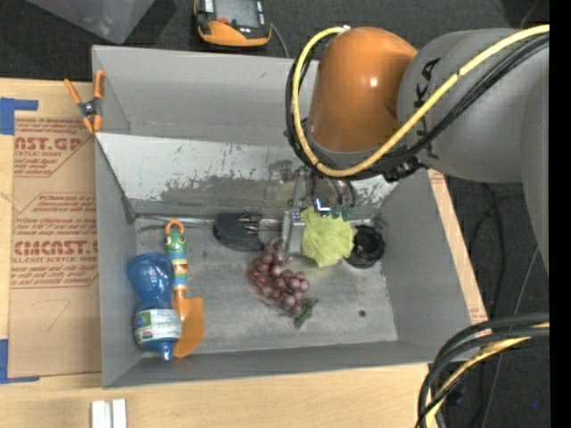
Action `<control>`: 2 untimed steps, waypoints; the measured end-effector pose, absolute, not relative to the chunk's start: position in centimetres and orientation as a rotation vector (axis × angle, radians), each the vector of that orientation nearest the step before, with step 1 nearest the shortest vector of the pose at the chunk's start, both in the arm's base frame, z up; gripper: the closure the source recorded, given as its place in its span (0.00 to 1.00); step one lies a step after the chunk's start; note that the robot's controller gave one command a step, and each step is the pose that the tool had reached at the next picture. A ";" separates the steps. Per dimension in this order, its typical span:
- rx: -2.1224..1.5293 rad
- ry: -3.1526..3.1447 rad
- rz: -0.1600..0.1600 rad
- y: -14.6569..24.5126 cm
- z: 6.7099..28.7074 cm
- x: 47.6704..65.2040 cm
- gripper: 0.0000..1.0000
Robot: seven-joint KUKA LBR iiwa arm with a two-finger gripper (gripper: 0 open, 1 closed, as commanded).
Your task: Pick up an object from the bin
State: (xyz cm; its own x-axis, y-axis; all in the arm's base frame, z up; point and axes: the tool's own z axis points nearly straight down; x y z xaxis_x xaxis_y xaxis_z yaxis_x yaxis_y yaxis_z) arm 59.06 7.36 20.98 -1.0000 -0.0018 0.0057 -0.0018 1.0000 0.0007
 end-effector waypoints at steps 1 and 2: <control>0.000 -3.144 -0.002 7.3 21.5 59.2 0.00; -0.340 -3.125 -0.004 4.5 10.7 54.5 0.00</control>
Offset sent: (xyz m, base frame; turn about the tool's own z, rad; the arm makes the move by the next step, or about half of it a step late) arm -0.0623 -0.0404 -0.1398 0.2936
